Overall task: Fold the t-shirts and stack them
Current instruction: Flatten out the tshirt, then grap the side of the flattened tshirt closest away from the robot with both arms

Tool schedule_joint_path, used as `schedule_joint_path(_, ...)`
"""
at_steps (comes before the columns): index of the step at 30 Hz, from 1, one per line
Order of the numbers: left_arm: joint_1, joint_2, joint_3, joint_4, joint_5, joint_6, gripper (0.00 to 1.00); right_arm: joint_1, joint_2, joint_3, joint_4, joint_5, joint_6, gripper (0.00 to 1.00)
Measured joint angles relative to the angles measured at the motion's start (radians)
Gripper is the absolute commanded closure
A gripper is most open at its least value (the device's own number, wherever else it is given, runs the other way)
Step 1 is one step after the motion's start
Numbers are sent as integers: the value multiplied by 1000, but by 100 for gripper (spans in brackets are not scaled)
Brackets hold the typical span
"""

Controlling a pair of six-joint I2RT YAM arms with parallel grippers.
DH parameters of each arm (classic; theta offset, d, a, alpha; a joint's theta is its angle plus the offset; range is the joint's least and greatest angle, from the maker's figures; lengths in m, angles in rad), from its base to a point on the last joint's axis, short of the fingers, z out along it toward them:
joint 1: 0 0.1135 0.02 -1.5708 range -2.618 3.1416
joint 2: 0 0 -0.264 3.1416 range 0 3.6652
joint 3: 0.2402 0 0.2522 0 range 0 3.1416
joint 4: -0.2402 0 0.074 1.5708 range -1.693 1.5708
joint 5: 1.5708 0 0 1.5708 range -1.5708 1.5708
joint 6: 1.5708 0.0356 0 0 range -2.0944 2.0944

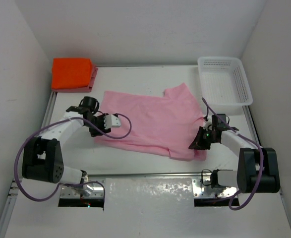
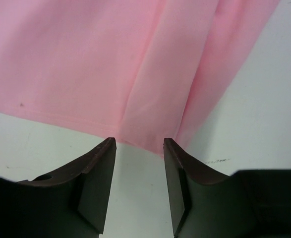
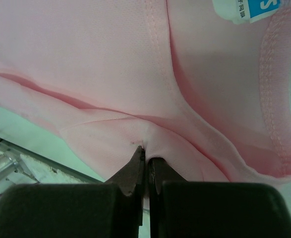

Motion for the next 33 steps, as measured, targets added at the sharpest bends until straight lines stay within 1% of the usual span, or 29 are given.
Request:
schedule_joint_path(5,0,15,-10,-11,-16,19,59,0,0,0,0,0,0,100)
schedule_joint_path(11,0,70,-29,-21,-49,29,60,0,0,0,-1,0,0,100)
schedule_joint_path(13,0,89,-32,-13,-65,23,66,0,0,1,-4,0,0,100)
schedule_joint_path(14,0,95,-35,-4,-75,19,72,0,0,3,-5,0,-1,100)
schedule_joint_path(16,0,100,-39,11,-91,6,78,0,0,5,-6,0,-1,100)
schedule_joint_path(17,0,100,-39,19,-97,0,84,0,0,6,-6,0,-1,100)
schedule_joint_path(19,0,100,-39,37,-106,-11,87,0,0,6,-7,0,-1,100)
schedule_joint_path(22,0,100,-39,56,-113,-26,86,0,0,7,-7,0,-1,100)
schedule_joint_path(23,0,100,-39,59,-114,-28,78,0,0,7,-7,0,-1,100)
schedule_joint_path(24,0,100,-39,59,-114,-28,72,0,0,7,-7,0,-1,100)
schedule_joint_path(26,0,100,-37,55,-114,-28,64,0,0,7,-7,0,-3,100)
schedule_joint_path(28,0,100,-34,50,-113,-31,64,0,0,7,-7,0,-4,100)
schedule_joint_path(31,0,100,-32,48,-113,-31,70,0,0,8,-7,0,-5,100)
schedule_joint_path(33,0,100,-32,51,-113,-34,77,0,0,8,-8,0,-8,100)
